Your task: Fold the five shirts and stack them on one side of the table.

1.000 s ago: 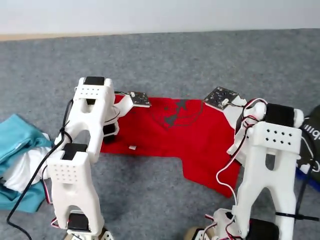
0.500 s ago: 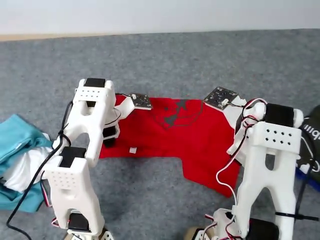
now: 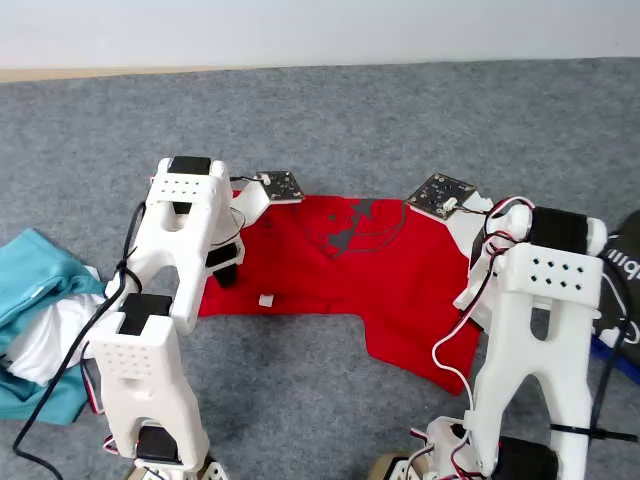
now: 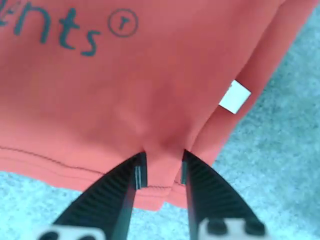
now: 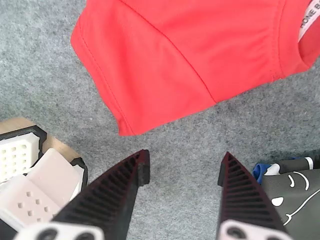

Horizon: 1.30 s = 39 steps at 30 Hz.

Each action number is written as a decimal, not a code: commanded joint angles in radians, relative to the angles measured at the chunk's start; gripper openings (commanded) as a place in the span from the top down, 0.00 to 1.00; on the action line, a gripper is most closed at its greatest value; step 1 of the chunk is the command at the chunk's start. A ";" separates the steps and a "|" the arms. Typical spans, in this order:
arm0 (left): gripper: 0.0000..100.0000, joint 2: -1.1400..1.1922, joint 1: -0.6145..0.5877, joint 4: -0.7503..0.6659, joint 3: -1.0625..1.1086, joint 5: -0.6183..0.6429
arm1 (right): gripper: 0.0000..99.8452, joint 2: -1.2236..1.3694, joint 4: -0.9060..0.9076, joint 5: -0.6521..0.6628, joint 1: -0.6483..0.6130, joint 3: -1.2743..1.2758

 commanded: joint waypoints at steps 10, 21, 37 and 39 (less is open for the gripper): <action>0.97 0.032 0.008 -0.008 0.001 0.014 | 0.77 0.002 0.035 -0.009 0.002 -0.048; 1.00 0.021 0.009 0.192 -0.134 -0.009 | 0.77 0.002 0.035 -0.009 0.002 -0.048; 0.99 -0.178 0.098 0.140 0.191 -0.012 | 0.77 0.002 0.035 -0.009 0.002 -0.048; 0.99 -0.178 0.078 0.120 0.191 -0.012 | 0.77 0.002 0.035 -0.009 0.002 -0.048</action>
